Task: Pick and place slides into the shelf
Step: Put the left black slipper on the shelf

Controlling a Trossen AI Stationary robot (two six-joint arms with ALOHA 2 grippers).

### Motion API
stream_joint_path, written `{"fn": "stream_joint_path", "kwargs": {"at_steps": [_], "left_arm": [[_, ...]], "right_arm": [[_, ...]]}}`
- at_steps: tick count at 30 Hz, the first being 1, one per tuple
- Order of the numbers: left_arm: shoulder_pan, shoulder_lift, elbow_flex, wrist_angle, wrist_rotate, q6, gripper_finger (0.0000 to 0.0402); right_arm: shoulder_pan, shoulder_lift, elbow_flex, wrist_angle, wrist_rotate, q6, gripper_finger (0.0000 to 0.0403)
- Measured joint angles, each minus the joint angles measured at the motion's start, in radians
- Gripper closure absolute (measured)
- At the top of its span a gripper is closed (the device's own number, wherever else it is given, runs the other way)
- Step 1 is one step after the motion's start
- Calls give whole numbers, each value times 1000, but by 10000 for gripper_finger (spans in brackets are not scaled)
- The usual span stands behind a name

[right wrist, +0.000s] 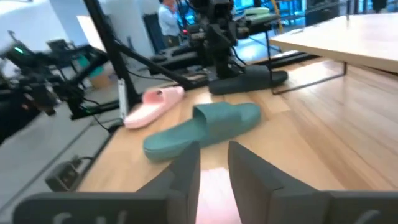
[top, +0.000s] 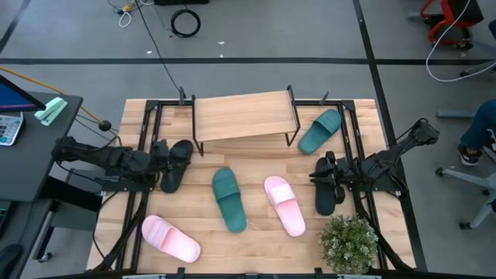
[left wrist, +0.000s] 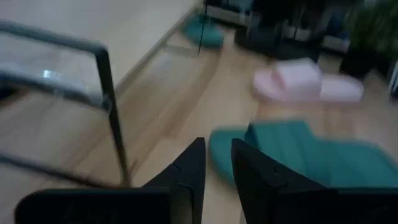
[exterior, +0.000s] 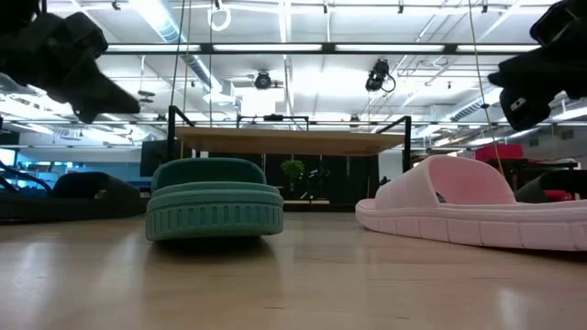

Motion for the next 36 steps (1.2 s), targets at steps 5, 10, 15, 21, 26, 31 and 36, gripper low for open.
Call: {"fn": "stream_joint_path", "kwargs": {"at_steps": [5, 10, 15, 21, 26, 31, 36], "left_arm": [[-1, 129, 211, -219, 58, -2, 301], [-1, 333, 392, -362, 111, -7, 299], [-2, 609, 510, -501, 138, -18, 298], [-1, 947, 545, -739, 108, -34, 298], [-2, 1126, 546, -853, 103, -90, 292], [-2, 1210, 547, -835, -6, -86, 277], [13, 1248, 547, -827, -84, -106, 251]], "right_arm": [[-72, 25, 0, 0, 1, -30, 274], [-159, 38, 0, 1, 2, -35, 241], [-233, 64, 0, -1, 1, -34, 215], [-282, 87, 0, 1, -1, -34, 202], [-284, 87, 0, 4, -4, -34, 202], [-284, 87, 0, 5, -17, -22, 202], [-284, 87, 0, 5, -57, 26, 202]]}}
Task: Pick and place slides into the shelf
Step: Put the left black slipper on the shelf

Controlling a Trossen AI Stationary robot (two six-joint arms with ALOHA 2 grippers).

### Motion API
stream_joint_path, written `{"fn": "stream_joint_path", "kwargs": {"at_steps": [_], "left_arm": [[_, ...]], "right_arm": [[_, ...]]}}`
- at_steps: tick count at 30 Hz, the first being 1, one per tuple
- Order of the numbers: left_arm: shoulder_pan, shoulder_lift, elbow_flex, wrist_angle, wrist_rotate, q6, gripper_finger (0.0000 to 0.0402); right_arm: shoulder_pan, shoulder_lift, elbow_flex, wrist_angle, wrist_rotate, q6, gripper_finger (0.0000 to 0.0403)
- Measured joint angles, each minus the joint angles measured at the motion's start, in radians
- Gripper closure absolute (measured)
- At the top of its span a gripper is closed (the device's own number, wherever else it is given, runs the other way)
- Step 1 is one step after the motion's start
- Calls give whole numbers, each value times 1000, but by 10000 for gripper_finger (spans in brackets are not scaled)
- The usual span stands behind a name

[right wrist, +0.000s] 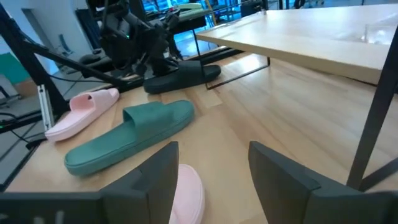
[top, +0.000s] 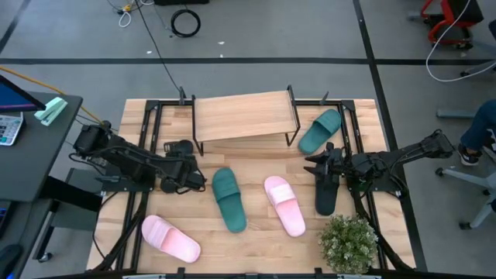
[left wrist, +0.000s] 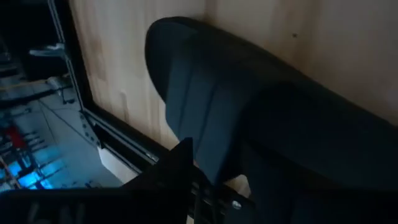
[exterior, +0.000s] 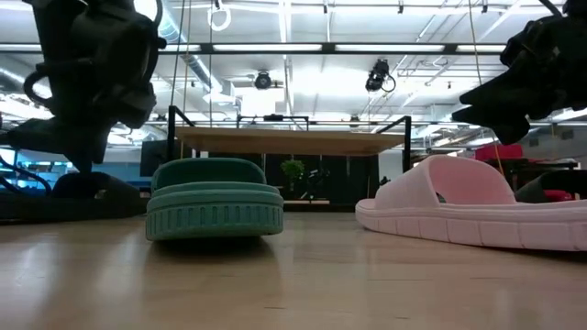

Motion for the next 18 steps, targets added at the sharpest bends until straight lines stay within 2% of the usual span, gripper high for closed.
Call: {"fn": "stream_joint_path", "kwargs": {"at_steps": [6, 18], "left_arm": [[45, 6, -29, 70, -23, -1, 238], [175, 5, -29, 71, -18, 2, 262]], "right_arm": [[0, 0, 0, 0, 0, 2, 202], [0, 1, 0, 1, 0, 1, 202]]}}
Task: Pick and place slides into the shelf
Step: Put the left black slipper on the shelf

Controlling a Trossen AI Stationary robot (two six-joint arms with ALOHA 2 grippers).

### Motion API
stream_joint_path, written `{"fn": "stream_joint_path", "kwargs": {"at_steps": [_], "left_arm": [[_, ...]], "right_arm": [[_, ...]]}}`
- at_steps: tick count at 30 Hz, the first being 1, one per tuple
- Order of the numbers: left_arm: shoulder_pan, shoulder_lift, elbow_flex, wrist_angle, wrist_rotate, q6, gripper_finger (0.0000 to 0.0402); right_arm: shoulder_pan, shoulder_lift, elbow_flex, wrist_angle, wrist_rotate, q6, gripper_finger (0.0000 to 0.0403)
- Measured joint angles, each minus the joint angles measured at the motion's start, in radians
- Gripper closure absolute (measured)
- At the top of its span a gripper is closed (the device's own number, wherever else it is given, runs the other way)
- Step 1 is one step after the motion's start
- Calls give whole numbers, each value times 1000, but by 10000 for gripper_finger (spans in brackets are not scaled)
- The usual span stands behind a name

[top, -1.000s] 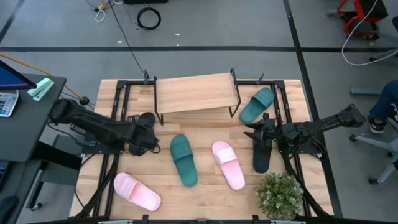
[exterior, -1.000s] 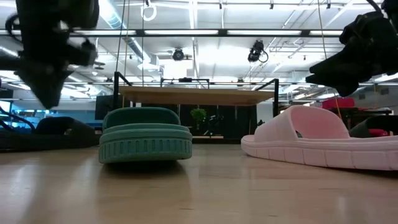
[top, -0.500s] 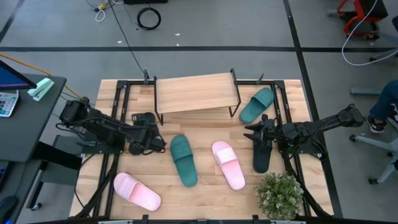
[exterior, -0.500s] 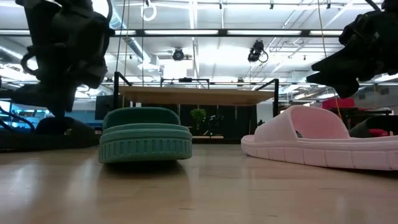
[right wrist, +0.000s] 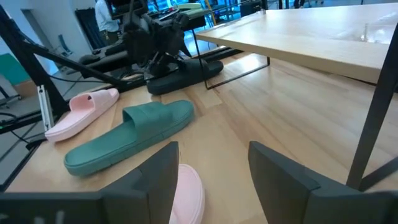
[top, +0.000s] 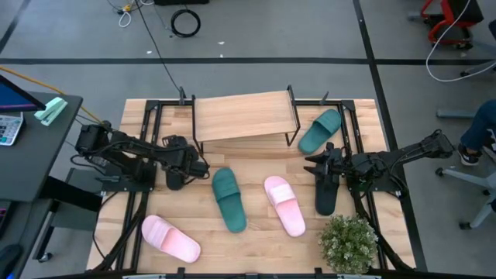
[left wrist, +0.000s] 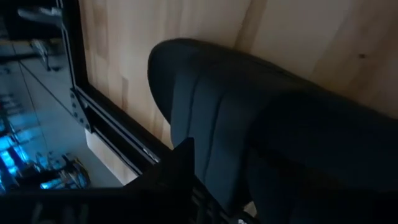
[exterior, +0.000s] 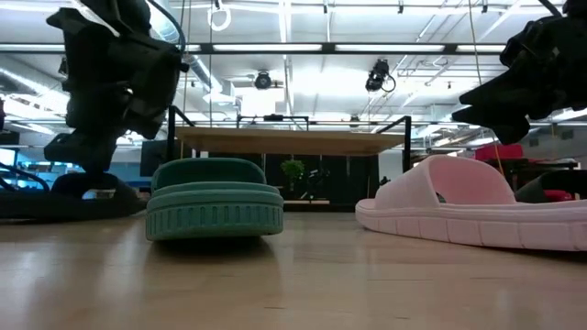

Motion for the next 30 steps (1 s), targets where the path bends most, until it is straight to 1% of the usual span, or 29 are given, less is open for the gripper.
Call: {"fn": "stream_joint_path", "kwargs": {"at_steps": [8, 12, 14, 16, 19, 20, 21, 25, 30], "left_arm": [[90, 0, 0, 4, 31, 20, 260], [144, -1, -6, 33, 87, 70, 263], [171, 0, -12, 45, 93, 72, 277], [199, 9, -11, 47, 95, 72, 302], [230, 17, -10, 46, 96, 78, 364], [233, 23, -10, 47, 102, 81, 380], [232, 24, -10, 48, 111, 89, 386], [198, 24, 7, 22, 162, 92, 389], [102, 24, 116, -104, 266, -19, 390]], "right_arm": [[0, 0, 0, 0, 0, -1, 202], [0, 0, 0, 0, 0, -12, 202], [0, 0, 0, 0, 0, -16, 202], [0, 0, 0, 0, 0, -16, 202], [0, 0, 0, 0, 0, -16, 202], [0, 0, 0, 0, 0, -16, 202], [0, 0, 0, 0, 0, -16, 202], [0, 0, 0, 3, 0, -16, 202], [0, 0, 0, 5, 0, -8, 202]]}}
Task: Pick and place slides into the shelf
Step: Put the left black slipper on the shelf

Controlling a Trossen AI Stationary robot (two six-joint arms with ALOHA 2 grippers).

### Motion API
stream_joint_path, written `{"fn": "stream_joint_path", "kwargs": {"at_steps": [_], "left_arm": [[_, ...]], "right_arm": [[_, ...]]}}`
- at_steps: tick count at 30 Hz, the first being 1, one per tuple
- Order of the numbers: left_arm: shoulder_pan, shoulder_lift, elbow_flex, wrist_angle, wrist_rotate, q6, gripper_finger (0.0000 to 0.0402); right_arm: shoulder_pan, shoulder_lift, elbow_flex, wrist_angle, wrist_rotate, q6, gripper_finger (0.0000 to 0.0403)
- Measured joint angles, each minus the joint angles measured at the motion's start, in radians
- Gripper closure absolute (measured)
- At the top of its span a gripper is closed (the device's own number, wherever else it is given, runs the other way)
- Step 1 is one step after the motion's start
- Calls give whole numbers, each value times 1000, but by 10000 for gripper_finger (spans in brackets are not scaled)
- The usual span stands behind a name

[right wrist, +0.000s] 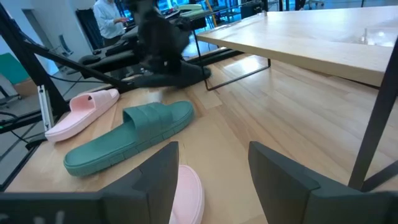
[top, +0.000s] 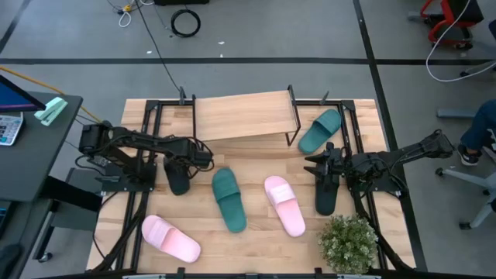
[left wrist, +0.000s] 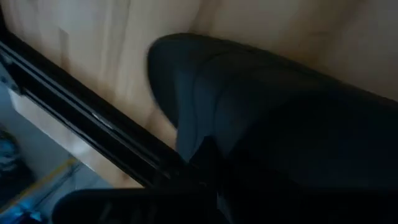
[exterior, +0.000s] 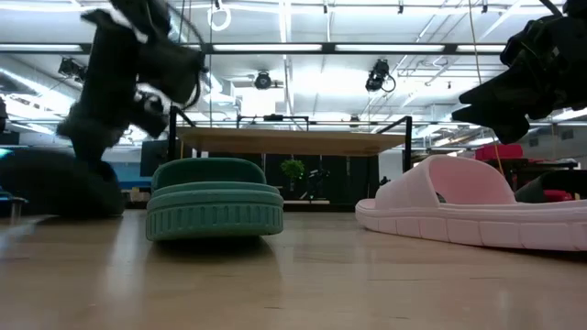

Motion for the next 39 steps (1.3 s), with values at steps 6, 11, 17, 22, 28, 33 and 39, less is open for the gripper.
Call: {"fn": "stream_joint_path", "kwargs": {"at_steps": [6, 11, 17, 22, 28, 33, 39], "left_arm": [[-142, 0, 199, -141, 105, -121, 390], [-270, 0, 365, -254, 201, -222, 390], [-403, 0, 563, -284, 197, -262, 390], [-474, 9, 729, -283, -49, -189, 390], [-395, 6, 838, -279, -440, -16, 390], [-199, 8, 839, -215, -511, 88, 390], [37, 53, 826, -85, -510, 228, 390]], "right_arm": [[0, 0, 0, 0, 0, 9, 202], [0, 0, 0, 0, 0, 9, 202], [0, 0, 0, 0, 0, 10, 202], [0, 0, 0, 1, 0, 0, 202], [0, 0, 0, 2, 1, -1, 202], [0, 0, 0, 15, 1, -2, 202], [0, 0, 0, 17, 1, -2, 202]]}}
